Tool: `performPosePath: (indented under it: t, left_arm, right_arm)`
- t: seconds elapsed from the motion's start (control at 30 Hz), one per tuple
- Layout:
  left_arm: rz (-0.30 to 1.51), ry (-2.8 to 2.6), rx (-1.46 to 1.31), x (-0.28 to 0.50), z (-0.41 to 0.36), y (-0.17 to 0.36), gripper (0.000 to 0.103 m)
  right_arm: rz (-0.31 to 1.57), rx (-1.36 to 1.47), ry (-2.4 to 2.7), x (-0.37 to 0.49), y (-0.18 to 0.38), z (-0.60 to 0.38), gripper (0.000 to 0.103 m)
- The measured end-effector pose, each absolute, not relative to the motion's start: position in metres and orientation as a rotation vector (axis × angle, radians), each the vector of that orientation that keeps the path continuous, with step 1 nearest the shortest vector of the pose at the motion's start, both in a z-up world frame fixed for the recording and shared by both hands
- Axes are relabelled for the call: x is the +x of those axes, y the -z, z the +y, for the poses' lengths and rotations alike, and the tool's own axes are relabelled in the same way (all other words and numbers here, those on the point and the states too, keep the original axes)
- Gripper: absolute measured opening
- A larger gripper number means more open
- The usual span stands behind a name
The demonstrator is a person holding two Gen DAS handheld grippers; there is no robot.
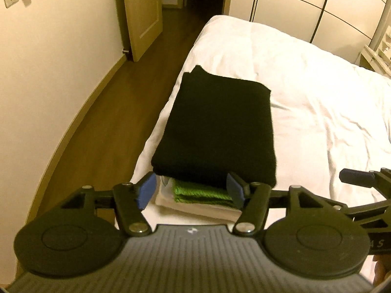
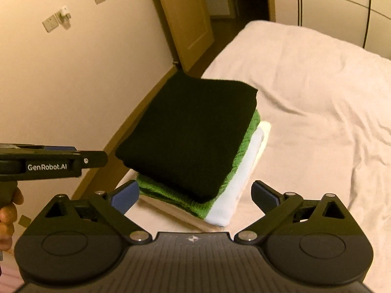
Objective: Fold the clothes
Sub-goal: 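Lower the black garment onto the green towel and open both grippers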
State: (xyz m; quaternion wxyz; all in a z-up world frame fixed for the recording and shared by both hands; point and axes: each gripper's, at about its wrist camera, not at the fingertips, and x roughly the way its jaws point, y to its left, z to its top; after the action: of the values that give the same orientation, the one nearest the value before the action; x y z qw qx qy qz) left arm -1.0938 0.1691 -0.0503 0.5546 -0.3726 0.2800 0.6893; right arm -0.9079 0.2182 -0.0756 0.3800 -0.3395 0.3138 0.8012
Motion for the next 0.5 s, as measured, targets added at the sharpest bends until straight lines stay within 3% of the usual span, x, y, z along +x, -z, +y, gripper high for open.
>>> performPosePath:
  t: [0.37, 0.5]
  left_arm:
    - [0.640, -1.700, -0.872, -1.047, 0.127, 0.035, 0.066]
    - [0.628, -1.744, -0.883, -1.026, 0.116, 0.031, 0.074]
  right_arm:
    - [0.785, -0.836, -2.114, -0.864, 0.062, 0.178, 0.100]
    - [0.783, -0.840, -2.142, -0.844, 0.060, 0.173, 0.101]
